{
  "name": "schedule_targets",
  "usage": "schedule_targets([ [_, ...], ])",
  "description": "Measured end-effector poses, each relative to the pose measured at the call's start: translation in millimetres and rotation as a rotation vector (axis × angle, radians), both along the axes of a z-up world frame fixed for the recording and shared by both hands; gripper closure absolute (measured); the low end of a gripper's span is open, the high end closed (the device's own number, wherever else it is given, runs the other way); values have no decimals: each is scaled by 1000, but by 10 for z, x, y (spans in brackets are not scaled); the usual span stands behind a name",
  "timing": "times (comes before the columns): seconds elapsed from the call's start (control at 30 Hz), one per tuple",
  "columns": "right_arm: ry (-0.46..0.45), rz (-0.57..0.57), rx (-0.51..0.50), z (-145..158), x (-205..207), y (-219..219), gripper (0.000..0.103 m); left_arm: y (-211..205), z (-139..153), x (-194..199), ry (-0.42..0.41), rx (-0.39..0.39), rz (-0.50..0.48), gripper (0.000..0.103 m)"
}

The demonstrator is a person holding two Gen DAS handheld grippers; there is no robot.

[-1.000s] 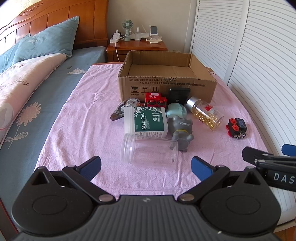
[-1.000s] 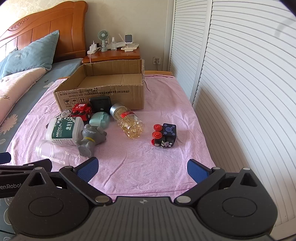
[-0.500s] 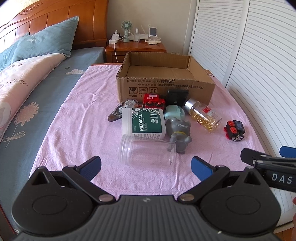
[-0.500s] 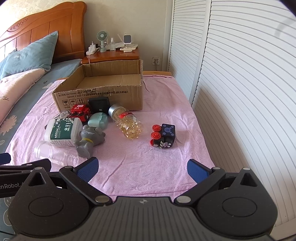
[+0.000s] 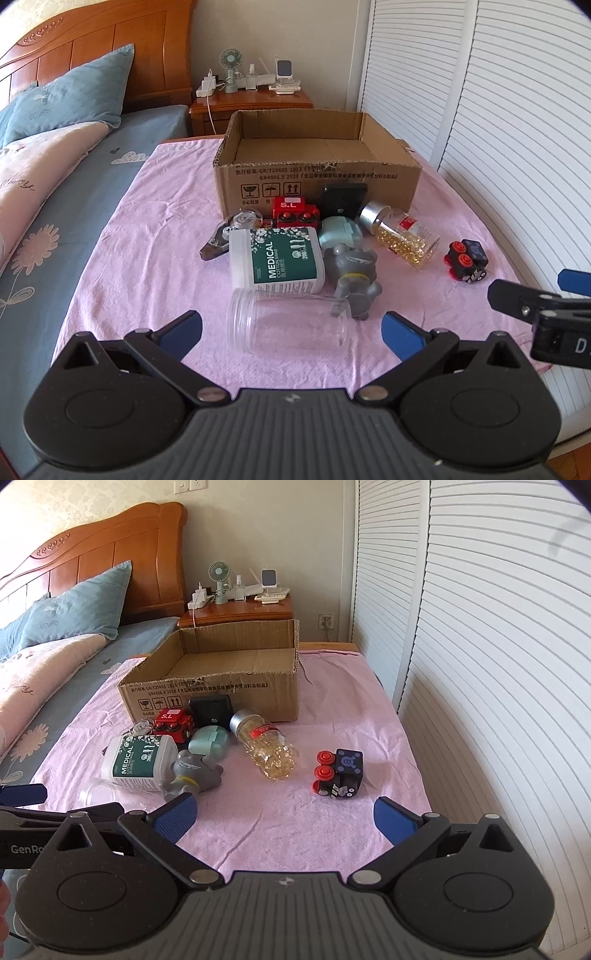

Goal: Organize rigid objects
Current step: 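Reach the right tool to the black cube and close on it while the left tool approaches the clear jar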

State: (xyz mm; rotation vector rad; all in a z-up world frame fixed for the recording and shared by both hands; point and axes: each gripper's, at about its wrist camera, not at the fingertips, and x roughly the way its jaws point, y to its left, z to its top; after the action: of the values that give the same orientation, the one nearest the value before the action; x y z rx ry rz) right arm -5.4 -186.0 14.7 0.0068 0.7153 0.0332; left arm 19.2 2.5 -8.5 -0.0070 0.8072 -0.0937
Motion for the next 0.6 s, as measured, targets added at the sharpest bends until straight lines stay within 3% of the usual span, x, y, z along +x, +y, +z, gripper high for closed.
schedule_targets([
  [0.3,11,0,12,-127,156,-126,0,-55,-250,261,32,19,-97,1],
  [0.4,15,9,10,-197,214,-177,0,-143,-295,270,1,97,-127,1],
  [0.6,20,54,-46,-326,325,-276,0,-46,-392,328,28,129,-114,1],
])
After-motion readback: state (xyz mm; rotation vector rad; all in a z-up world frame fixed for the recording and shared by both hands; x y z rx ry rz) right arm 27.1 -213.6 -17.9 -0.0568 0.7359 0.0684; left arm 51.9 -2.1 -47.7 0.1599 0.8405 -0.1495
